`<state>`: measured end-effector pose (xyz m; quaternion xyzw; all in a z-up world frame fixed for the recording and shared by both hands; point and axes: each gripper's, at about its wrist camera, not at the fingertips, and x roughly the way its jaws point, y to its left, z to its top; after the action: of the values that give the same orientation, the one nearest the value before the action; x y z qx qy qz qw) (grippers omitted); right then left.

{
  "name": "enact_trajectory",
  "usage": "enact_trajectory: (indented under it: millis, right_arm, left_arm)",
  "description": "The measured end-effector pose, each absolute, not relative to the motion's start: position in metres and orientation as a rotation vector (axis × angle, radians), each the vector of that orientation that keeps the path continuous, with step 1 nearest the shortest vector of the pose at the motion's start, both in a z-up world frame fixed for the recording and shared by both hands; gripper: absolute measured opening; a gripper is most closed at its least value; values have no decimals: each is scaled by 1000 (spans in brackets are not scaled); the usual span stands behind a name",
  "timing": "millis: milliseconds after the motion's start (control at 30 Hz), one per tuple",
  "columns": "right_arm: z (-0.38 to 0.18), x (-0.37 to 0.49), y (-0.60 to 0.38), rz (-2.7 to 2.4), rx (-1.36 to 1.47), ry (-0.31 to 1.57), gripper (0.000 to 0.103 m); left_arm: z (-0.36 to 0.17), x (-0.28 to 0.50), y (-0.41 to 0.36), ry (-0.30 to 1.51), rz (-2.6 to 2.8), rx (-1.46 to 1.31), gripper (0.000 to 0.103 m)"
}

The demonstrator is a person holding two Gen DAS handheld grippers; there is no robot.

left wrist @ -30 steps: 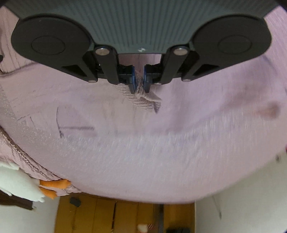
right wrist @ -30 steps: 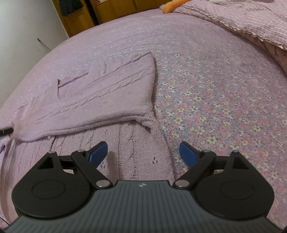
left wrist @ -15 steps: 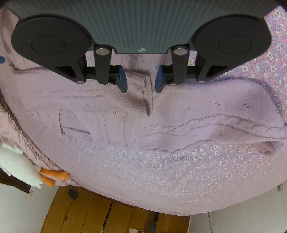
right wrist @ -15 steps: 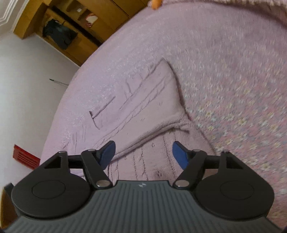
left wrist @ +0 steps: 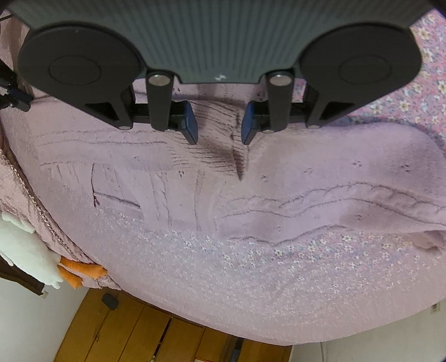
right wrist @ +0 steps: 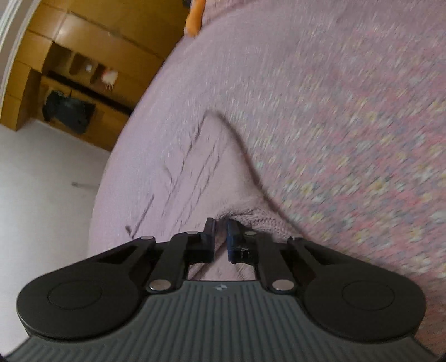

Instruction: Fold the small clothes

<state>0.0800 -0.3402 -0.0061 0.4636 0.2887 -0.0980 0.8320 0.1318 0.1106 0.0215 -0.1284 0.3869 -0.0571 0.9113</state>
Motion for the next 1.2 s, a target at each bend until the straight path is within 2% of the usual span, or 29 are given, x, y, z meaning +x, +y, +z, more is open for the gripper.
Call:
enact_trajectory:
  millis: [100, 233, 333, 367, 400, 667, 833, 1100, 1200]
  right_arm:
    - [4, 66, -353, -320, 895, 564, 0]
    - [10, 73, -365, -218, 856, 641, 2]
    - [25, 95, -358, -176, 726, 666, 29]
    - [27, 103, -358, -159, 701, 669, 47]
    - [26, 115, -358, -140, 675, 668, 58]
    - [21, 205, -344, -166, 478, 687, 60]
    - [24, 225, -333, -158, 382, 690, 60]
    - [34, 243, -343, -92, 642, 794, 60]
    - [25, 267, -335, -170, 620, 857, 60]
  left_arm:
    - [18, 133, 104, 805, -124, -244, 36]
    - [16, 134, 95, 803, -122, -192, 36]
    - [15, 135, 96, 797, -120, -198, 37]
    - [15, 135, 98, 796, -116, -210, 37]
    - [16, 135, 100, 793, -109, -224, 37]
    - [20, 141, 104, 786, -43, -181, 37]
    - [18, 152, 100, 792, -80, -184, 37]
    - [17, 163, 106, 799, -88, -255, 37]
    - [15, 166, 104, 805, -85, -251, 37]
